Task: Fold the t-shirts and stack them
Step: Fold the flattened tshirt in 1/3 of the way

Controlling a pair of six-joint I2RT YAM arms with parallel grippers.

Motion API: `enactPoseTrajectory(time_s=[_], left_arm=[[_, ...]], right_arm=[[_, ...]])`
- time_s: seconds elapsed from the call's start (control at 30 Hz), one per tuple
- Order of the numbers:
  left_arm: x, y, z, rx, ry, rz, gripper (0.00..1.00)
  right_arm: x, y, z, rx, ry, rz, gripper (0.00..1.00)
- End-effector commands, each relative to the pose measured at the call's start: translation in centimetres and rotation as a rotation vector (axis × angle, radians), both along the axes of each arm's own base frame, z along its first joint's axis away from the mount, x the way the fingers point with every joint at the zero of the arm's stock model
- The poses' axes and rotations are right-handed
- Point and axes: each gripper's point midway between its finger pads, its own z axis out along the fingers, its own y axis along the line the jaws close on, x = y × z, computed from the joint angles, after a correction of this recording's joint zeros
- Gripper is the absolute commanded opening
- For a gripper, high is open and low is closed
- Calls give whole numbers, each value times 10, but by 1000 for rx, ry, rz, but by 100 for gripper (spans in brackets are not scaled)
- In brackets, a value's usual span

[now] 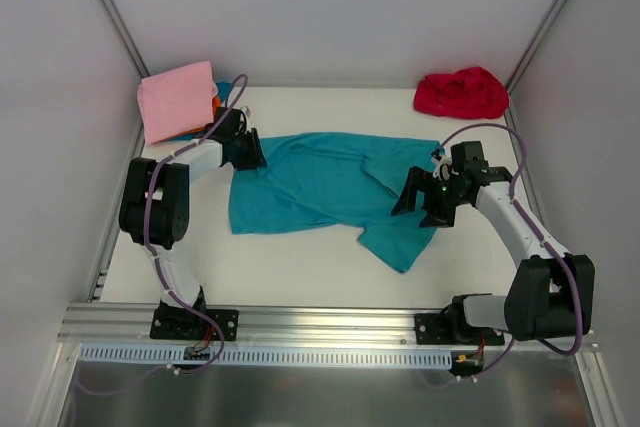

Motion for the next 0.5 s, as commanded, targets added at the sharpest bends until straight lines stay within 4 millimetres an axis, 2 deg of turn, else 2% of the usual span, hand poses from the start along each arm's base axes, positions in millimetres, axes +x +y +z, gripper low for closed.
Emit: enactPoseTrajectory(time_s=[0.0, 0.07, 0.13, 0.47], left_arm=[[11, 0, 25, 1, -52, 3, 42], [10, 2, 25, 10, -53, 3, 52], [10, 3, 30, 16, -75, 6, 54], [20, 2, 56, 14, -121, 3, 53]], right_arm=[[-1, 2, 7, 10, -20, 14, 100], [-1, 2, 7, 10, -21, 17, 99], [-1, 2, 7, 11, -21, 16, 99], [-2, 2, 7, 10, -20, 17, 100]])
